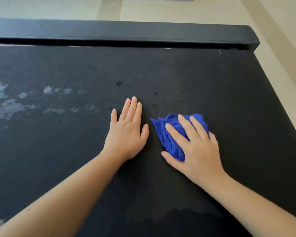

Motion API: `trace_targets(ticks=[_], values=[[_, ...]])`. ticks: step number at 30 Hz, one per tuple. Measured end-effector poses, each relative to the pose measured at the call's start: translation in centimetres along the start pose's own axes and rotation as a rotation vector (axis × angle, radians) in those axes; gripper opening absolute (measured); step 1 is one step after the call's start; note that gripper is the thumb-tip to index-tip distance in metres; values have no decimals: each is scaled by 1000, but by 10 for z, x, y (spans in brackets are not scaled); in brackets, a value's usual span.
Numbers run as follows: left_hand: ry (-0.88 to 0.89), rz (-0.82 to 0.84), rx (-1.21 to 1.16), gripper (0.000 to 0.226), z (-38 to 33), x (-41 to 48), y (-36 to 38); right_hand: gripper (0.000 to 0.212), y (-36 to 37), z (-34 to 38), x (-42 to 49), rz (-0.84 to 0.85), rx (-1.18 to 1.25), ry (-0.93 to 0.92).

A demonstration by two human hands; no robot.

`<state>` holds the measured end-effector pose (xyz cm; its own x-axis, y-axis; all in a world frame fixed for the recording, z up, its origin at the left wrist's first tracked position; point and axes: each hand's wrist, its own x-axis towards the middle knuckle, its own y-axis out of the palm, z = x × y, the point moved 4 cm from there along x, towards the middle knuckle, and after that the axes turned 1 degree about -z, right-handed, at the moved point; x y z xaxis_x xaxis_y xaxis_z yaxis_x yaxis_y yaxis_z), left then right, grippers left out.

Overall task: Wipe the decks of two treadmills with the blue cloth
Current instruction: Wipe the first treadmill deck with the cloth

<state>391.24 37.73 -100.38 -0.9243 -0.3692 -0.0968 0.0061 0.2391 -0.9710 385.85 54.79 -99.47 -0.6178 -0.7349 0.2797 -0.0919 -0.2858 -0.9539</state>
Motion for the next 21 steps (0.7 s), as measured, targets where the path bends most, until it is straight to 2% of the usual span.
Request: trace_targets(ticks=[2,4,6,9,12,15,18,21], values=[[-3,-13,-4,67,0,0,0,62,3,-6,13,-25,47,-69],[-1,-16,-9,77,-1,-1,0,63,13,-16,51,-35,63,-64],[-2,-9,-10,80,0,-1,0,66,28,-28,103,-7,50,7],[-7,3,-3,78,1,-1,0,67,51,-47,175,123,24,166],[6,-10,-13,77,1,-1,-1,68,57,-51,210,154,0,245],[21,-35,-19,77,0,-2,-2,70,50,-40,181,109,37,223],[36,-62,-43,75,-1,-2,-1,74,25,-18,107,-20,57,74],[54,-99,-48,71,-1,-1,1,70,17,-10,57,-44,53,-51]])
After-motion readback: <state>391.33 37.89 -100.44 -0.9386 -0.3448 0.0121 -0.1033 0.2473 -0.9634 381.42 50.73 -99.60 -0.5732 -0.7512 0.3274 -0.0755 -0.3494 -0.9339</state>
